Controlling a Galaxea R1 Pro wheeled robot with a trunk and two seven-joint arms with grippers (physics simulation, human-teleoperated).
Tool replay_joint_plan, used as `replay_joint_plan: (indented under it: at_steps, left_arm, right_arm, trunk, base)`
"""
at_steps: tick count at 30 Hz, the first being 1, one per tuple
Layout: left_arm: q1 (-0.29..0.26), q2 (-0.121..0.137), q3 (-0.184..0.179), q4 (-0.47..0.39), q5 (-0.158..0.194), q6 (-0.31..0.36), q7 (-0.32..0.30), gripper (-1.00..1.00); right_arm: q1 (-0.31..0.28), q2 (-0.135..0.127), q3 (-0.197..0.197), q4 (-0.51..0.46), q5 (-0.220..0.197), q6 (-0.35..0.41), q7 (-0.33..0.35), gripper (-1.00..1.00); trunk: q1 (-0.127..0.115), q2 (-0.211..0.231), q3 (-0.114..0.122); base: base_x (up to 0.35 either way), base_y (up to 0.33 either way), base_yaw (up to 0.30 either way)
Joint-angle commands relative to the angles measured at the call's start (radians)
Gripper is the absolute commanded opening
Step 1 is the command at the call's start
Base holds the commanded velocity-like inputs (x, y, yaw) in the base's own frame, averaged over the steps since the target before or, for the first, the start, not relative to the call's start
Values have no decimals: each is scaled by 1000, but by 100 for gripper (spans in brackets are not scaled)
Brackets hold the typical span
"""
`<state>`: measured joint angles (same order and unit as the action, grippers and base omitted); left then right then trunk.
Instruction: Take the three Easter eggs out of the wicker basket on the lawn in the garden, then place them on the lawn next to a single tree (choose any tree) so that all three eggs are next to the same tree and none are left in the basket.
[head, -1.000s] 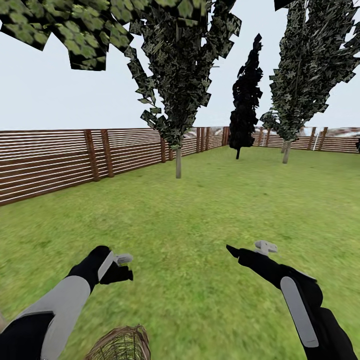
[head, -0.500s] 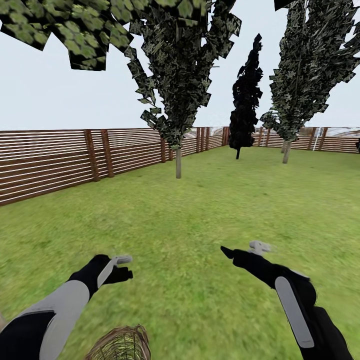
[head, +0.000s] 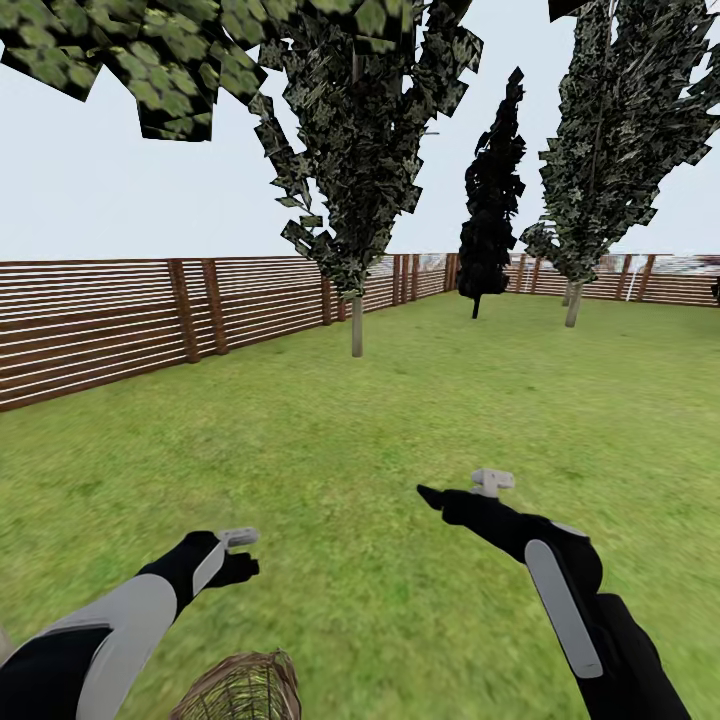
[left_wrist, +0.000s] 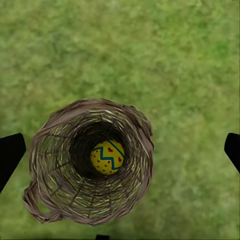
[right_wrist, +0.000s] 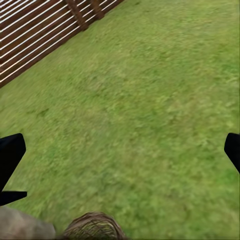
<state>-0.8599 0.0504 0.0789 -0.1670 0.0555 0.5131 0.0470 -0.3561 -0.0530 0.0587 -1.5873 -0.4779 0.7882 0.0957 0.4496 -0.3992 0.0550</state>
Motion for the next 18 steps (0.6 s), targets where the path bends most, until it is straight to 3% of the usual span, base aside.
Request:
replay_joint_plan:
  at_steps: [1,8,18]
  left_arm:
    - [1,1,8,1,14,0,15,100]
    - [43,58,9,8,54,-50,29,100]
    - [53,70,7,12,74,-61,23,100]
  right_arm:
    - [-1,-1,3,0,5,4,6,100]
    - [-2,-4,7,-1,4,-1,17,100]
    - [-8,-14,-9,-2,4,-3,19,100]
  trunk:
    - [0,-1,0]
    - [0,-1,0]
    - [0,-1,0]
  base:
    - [0,0,0]
    - [0,0,0]
    - [0,0,0]
